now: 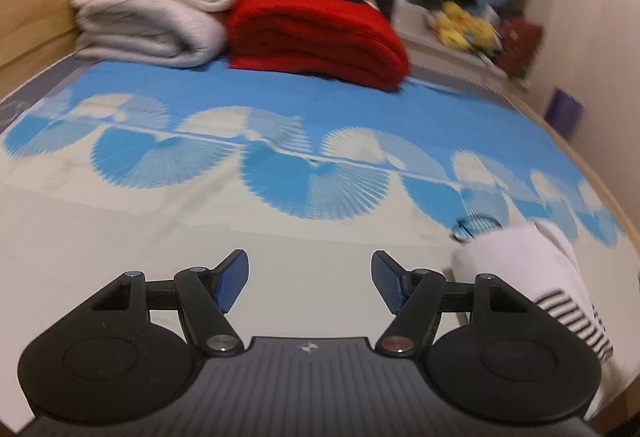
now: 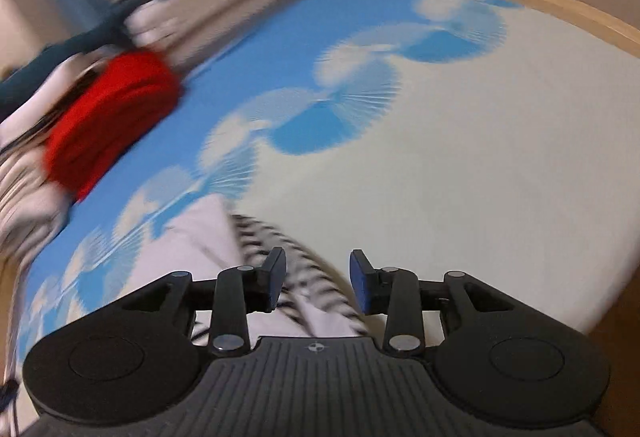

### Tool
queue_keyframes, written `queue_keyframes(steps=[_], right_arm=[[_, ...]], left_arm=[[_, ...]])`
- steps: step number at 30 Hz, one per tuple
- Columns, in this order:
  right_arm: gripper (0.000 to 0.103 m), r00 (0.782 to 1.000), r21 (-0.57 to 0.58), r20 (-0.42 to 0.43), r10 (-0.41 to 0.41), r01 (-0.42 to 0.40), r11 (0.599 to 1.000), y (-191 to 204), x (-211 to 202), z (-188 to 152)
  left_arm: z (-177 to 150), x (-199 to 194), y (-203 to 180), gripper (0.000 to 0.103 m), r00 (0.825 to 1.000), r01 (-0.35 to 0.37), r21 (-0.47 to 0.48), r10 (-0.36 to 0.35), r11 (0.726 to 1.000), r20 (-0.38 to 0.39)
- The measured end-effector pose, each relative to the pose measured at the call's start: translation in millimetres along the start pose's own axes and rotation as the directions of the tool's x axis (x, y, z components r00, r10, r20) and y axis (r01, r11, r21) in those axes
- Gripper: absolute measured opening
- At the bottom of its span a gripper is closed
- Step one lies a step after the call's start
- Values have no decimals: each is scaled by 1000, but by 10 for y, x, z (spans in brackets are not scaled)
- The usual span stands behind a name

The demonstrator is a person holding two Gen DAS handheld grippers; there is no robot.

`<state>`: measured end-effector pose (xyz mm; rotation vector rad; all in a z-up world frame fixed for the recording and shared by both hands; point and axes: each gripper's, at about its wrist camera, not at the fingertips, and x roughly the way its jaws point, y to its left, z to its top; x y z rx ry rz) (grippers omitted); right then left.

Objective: Fold small clothes

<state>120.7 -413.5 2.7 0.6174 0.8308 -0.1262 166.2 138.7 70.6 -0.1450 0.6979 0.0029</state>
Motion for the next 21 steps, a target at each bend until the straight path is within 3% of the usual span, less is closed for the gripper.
queue_keyframes(steps=[4,6,11,14,19,20,21], right_arm=[[43,986,-153,-108,126,-142,978,201,461,151],[56,977,-166,-144,155,-178,970,274,682,178],[57,956,41,-125,265,-262,964,251,1274,286],[57,939,134,-124,321,-305,943,236,1500,333],[55,924,187,-151,352,-323,928,280,1814,348],[53,916,204,-151,373,-341,918,278,1846,362],[42,907,218,-152,394,-358,908,280,1879,376]], left_arm=[[-15,179,-325,73,999,23,65,-21,998,-37],[-5,243,-452,73,997,52,53,-49,997,-55],[-72,420,-892,73,982,144,27,-139,989,-127],[-168,575,-1238,77,956,227,33,-217,973,-197],[-385,911,-1722,81,906,296,5,-279,955,-317],[-432,989,-1782,82,895,296,-19,-284,955,-345],[-482,1072,-1836,83,884,289,-41,-283,956,-371]])
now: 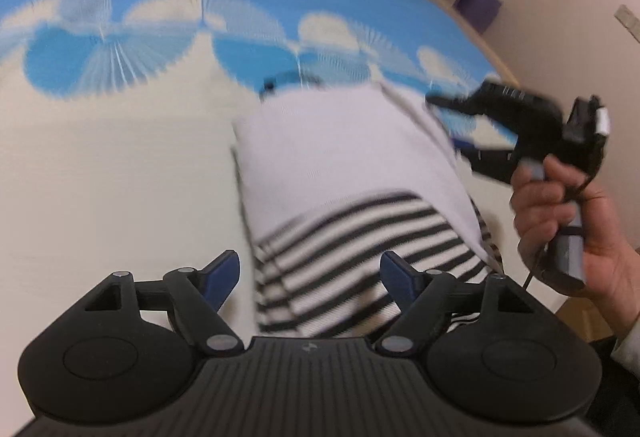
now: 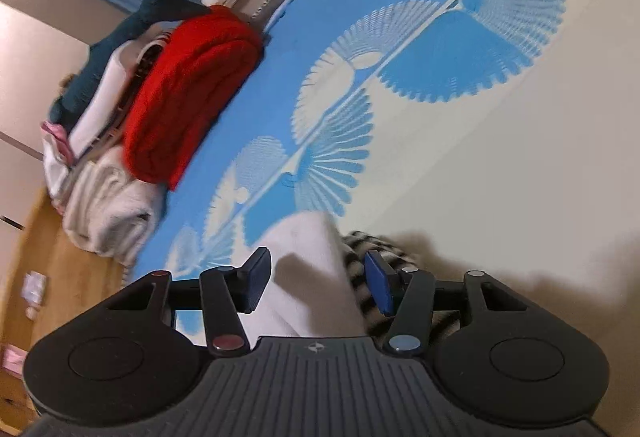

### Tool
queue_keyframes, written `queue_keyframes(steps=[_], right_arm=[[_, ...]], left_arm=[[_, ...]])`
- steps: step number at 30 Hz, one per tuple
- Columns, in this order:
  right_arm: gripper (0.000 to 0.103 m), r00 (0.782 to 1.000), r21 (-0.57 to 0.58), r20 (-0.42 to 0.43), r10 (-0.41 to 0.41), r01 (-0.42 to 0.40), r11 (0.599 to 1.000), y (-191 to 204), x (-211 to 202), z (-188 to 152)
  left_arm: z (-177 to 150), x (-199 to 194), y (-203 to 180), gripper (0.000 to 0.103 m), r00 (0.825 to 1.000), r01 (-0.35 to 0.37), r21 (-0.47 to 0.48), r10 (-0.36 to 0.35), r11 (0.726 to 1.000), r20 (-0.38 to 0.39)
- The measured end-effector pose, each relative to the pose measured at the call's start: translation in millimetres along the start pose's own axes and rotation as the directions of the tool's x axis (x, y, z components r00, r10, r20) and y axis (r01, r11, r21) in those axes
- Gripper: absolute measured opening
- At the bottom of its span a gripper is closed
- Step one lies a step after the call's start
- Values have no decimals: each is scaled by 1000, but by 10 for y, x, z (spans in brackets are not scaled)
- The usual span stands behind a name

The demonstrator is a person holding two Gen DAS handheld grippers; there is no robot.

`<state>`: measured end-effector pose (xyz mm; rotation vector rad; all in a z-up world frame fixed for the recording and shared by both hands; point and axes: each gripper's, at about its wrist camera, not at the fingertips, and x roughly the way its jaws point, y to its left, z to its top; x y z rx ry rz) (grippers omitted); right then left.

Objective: Fold small clothes

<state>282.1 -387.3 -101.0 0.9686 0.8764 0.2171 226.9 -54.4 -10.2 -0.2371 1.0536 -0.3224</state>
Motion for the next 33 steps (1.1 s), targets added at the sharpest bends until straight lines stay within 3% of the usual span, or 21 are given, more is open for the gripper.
queue_keyframes(steps=[1,2,5,6,9,11,13,15,17,19,21,23,27,28,29,30,31,33], right_arm=[[31,1000,9,-11,29,-29,1000,-3,23,23],[5,999,9,-5,50,-50,999,4,15,53],[5,979,81,164,124,-138,987,-47,-285,152],[5,977,76,185,108,-124,989,-64,-338,182],[5,986,2,102,-133,134,991,-139,-186,173],[4,973,-4,88,-216,217,976,-219,-134,175],[0,951,-33,123,-285,291,956,-209,-154,199],[5,942,-27,141,-304,311,950,-214,-213,238],[7,964,25,141,-225,224,974,-270,-330,249],[19,984,15,124,-129,128,992,-256,-449,219],[47,993,-52,81,-84,89,995,-160,-542,141],[62,997,-102,-9,-79,77,992,-105,-545,39],[64,984,-171,-135,-119,95,981,-77,-518,-234],[62,977,-210,-161,-141,105,972,-53,-494,-305],[46,971,-258,-179,-159,110,960,-19,-483,-370],[23,969,-296,-185,-165,105,949,21,-500,-431],[15,968,-316,-184,-170,106,943,40,-533,-458],[12,973,-300,-170,-154,97,949,25,-659,-443]], left_arm=[[-13,89,-16,83,1000,-3,-16,2,1000,-24],[-21,198,-27,84,998,-10,-27,8,1000,-59],[-78,420,-59,90,990,-8,-6,7,1000,-142],[-85,469,-64,90,986,7,-2,-7,1000,-164],[-148,574,-50,90,974,8,23,-3,1000,-228],[-181,632,-57,90,961,38,29,-29,999,-274],[-234,700,-73,90,949,24,65,-2,998,-315],[-286,750,-89,90,940,20,96,14,995,-341],[-302,748,-79,90,941,25,102,11,994,-338],[-305,729,-48,90,942,30,89,2,996,-335],[-313,753,-4,90,939,29,75,-1,997,-345],[-332,801,17,90,933,17,92,18,996,-359],[-429,880,-54,90,920,-18,174,84,985,-383],[-444,879,-63,90,922,-20,187,91,982,-377],[-451,866,-64,90,924,-21,191,92,981,-371],[-452,851,-48,90,926,-21,188,90,982,-366],[-454,833,-30,89,928,-20,183,86,983,-363],[-470,794,-20,88,933,-9,175,70,985,-352]])
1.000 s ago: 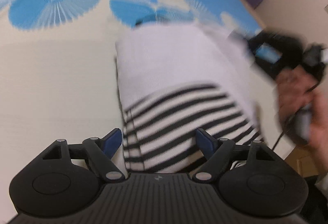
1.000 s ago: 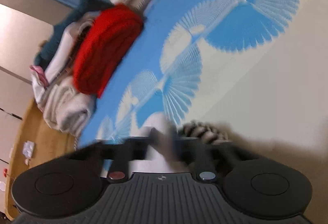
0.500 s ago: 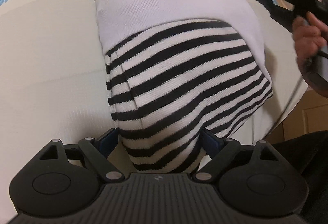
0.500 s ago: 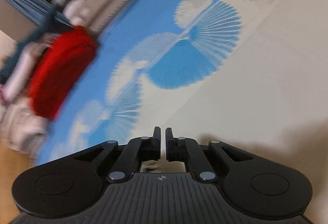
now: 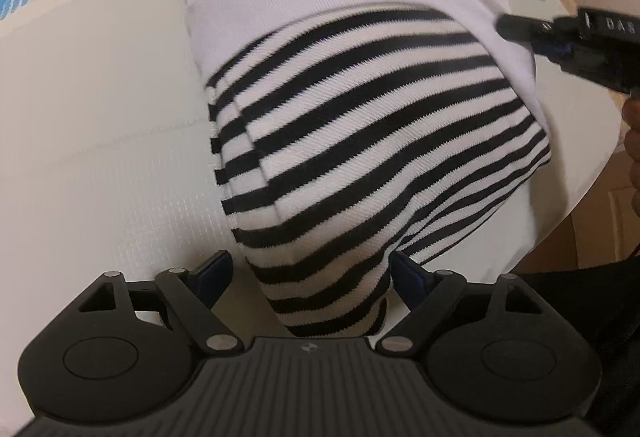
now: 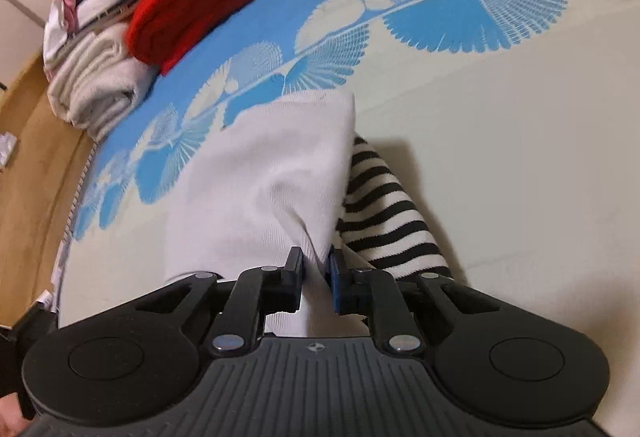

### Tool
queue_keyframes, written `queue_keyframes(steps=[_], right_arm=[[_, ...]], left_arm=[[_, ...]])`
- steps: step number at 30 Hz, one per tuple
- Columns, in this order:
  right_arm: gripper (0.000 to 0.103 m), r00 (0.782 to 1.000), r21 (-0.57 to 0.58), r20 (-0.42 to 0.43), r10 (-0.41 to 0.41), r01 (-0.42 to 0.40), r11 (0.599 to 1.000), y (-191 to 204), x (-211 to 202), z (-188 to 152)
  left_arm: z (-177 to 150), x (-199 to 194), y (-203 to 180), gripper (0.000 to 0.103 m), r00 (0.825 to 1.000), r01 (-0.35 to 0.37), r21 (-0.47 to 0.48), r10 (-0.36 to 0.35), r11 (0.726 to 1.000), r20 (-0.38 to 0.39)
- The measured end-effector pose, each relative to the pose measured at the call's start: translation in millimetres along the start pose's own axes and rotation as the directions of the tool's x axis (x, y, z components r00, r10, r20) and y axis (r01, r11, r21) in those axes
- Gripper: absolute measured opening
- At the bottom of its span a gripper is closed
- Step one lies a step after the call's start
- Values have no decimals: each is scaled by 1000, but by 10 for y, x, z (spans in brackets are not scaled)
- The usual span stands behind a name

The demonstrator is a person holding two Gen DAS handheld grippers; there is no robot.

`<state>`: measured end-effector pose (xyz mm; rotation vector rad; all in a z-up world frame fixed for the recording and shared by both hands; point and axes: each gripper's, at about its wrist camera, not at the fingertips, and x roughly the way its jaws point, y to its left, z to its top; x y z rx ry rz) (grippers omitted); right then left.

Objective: Fold small clothes

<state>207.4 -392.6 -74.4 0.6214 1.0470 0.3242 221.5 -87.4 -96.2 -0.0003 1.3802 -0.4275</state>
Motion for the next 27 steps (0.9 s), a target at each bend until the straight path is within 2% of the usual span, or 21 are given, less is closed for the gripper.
queue_keyframes(steps=[1,2,4,6,8,9,13,14,16,17,18,19,20,23,25,27], right_arm=[[10,1000,9,10,4,-4,1000,-30,-57,-8],[1,1000,10,20,-3,3,1000,-53,-119,-23],[0,999,11,25,-27,27,1000,-110,-161,-62],[0,998,14,20,-55,54,998,-154,-186,-105],[0,998,7,6,-65,65,998,-161,-164,-131],[0,998,0,3,-70,70,998,-159,-153,-144],[1,995,-43,8,-102,102,994,-68,-124,-158],[4,994,-42,24,-106,107,993,-57,-124,-142],[25,990,-26,80,-114,117,993,-29,-141,-88],[57,988,-16,109,-108,110,994,-21,-156,-63],[81,986,-8,140,-94,96,995,-7,-167,-46],[86,985,-9,151,-81,84,996,4,-153,-39],[85,988,-15,137,-77,79,997,11,-101,-31],[84,993,12,18,-119,119,993,-49,183,-31],[84,986,41,-48,-159,161,986,-124,358,-33],[85,984,64,-61,-165,169,984,-152,426,-14]], left_arm=[[-14,-19,20,87,1000,7,3,-7,1000,7],[-20,-47,43,85,1000,21,0,-21,1000,16],[-5,-138,108,85,996,73,-29,-72,997,45],[27,-262,228,85,984,155,-88,-146,984,99],[56,-354,406,87,966,224,-179,-194,958,171],[68,-380,502,87,960,240,-230,-195,943,203],[94,-351,871,87,951,261,-435,-153,862,267],[128,-351,944,87,952,262,-470,-144,843,271],[169,-308,1006,87,951,270,-502,-145,821,273],[202,-260,1018,87,950,280,-511,-157,813,270],[239,-208,989,87,949,287,-515,-167,808,268],[279,-179,1030,88,947,296,-520,-177,801,267],[315,-145,1074,89,945,306,-531,-184,790,270],[380,-21,1129,90,940,331,-574,-207,749,272],[434,32,1134,90,937,341,-578,-219,741,272],[477,84,1128,91,932,353,-569,-223,743,286]])
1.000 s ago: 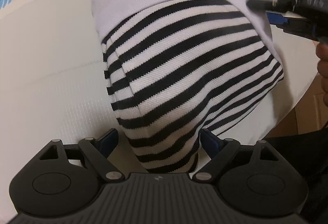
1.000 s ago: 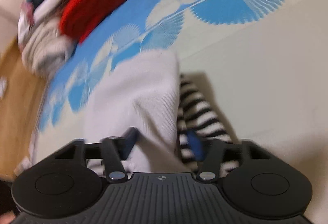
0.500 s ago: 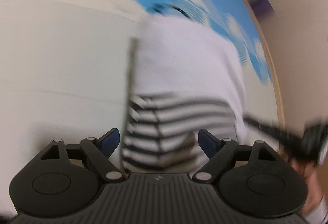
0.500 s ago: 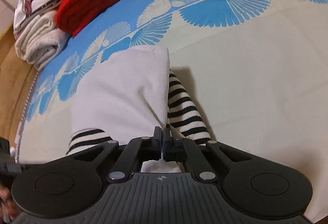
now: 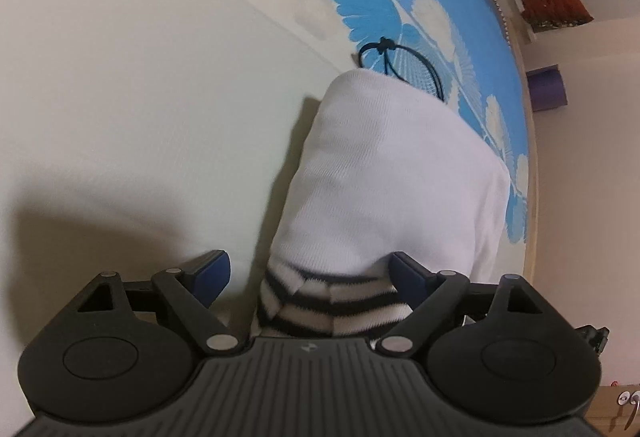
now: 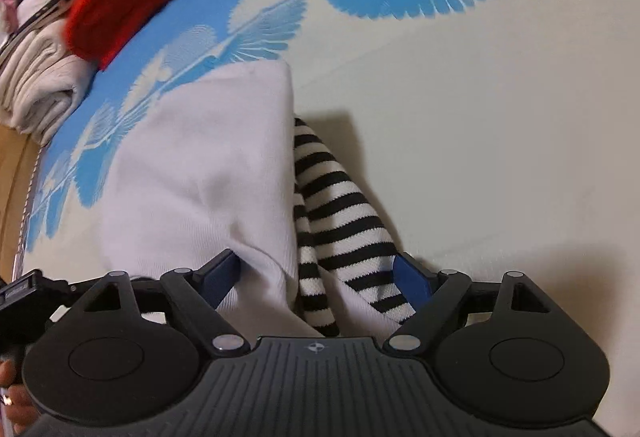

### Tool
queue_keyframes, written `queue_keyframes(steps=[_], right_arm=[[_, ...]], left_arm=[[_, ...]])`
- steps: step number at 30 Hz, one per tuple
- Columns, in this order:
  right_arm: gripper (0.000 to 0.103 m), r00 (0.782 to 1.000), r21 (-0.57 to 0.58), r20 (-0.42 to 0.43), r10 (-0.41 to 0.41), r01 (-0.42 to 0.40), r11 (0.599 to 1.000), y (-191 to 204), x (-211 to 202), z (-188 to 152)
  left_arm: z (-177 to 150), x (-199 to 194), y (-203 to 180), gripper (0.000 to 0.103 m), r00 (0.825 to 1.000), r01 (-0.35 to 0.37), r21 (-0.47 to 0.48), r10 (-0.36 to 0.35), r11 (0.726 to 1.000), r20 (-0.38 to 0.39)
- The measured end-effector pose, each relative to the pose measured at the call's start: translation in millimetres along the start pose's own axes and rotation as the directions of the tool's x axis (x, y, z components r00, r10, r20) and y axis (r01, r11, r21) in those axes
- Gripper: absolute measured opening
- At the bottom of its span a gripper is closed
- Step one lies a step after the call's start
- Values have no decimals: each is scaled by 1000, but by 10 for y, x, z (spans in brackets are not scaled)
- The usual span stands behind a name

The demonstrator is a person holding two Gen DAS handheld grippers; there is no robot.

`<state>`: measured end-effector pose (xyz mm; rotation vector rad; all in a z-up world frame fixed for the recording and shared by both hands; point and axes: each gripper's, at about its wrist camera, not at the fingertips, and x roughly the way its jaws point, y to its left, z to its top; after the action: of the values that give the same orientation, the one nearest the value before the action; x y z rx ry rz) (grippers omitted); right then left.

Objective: Fold small clothes

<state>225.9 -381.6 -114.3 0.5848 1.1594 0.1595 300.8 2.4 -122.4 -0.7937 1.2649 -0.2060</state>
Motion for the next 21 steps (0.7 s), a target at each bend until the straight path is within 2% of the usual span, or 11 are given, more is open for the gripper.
queue_keyframes(steps=[1,2,4,5,6,8,10,13,16,19,21], right_arm=[[85,1000,4,-1,1,-1,1000,0,9,6],[80,1000,10,-5,4,-4,1000,11,17,16],[60,1000,21,-14,28,-28,999,39,35,24],[46,999,29,-19,49,-49,998,57,35,30],[38,998,32,-20,53,-52,998,92,54,32],[25,999,14,-10,44,-44,999,154,50,40],[22,998,22,9,56,-56,998,226,19,68],[20,991,17,63,120,-121,992,406,-56,108],[19,973,-24,98,209,-208,978,698,-49,115],[19,961,-87,103,256,-248,965,1001,20,73],[19,966,-116,77,247,-237,965,1118,128,68]], left_arm=[[22,31,-5,91,1000,11,1,-11,1000,0],[25,37,-2,91,1000,23,-3,-23,1000,-3],[37,68,0,88,999,50,-10,-50,999,-11],[44,83,-9,75,998,67,-10,-67,998,-16],[60,81,-31,72,997,78,-1,-78,997,-14],[85,1,-91,44,997,70,34,-71,997,13],[125,-176,-168,39,994,78,87,-84,993,65],[218,-578,-260,38,977,45,210,-87,977,194],[332,-926,-138,42,956,-7,230,-61,973,288],[405,-1192,-2,50,921,-97,216,6,972,389],[404,-1319,94,56,930,-61,233,-29,970,368]])
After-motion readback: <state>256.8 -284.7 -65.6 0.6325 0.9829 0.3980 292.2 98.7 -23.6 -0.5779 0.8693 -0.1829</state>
